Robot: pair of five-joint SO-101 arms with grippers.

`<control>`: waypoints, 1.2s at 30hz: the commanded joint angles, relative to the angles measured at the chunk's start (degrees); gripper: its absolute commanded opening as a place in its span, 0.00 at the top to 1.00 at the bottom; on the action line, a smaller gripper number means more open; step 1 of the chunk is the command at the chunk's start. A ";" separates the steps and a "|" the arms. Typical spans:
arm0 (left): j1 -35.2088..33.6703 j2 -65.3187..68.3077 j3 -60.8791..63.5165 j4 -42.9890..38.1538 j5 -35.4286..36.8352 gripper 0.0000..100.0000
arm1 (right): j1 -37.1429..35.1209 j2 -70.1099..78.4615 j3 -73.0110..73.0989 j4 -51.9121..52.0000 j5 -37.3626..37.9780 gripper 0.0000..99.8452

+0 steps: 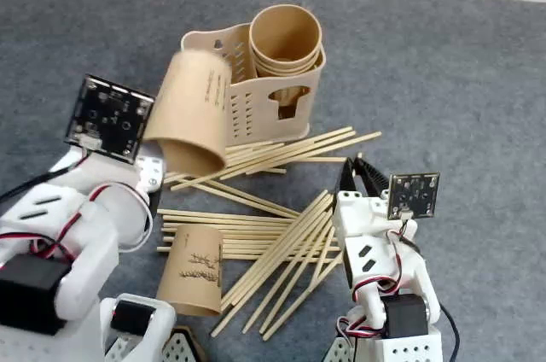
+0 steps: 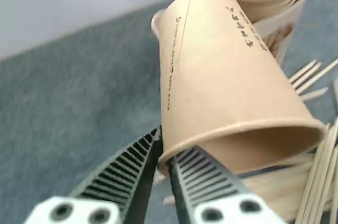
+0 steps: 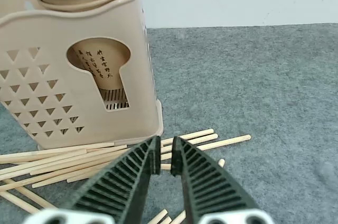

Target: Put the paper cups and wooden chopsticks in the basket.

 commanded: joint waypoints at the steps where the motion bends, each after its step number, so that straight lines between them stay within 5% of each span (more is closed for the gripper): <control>1: 3.21 6.90 -6.02 -2.81 2.20 0.99 | 0.40 -0.57 -0.57 -1.45 -0.35 0.95; 10: 9.89 25.45 -23.52 -2.81 2.55 0.99 | 0.40 -0.57 -0.57 -1.45 -0.26 0.95; 30: 9.89 53.14 -47.16 -2.55 2.29 0.99 | 0.40 -0.57 -0.57 -1.45 1.93 0.95; 36: 9.80 53.32 -47.16 -2.81 2.55 0.85 | 0.40 -0.57 -0.57 -1.45 1.93 0.95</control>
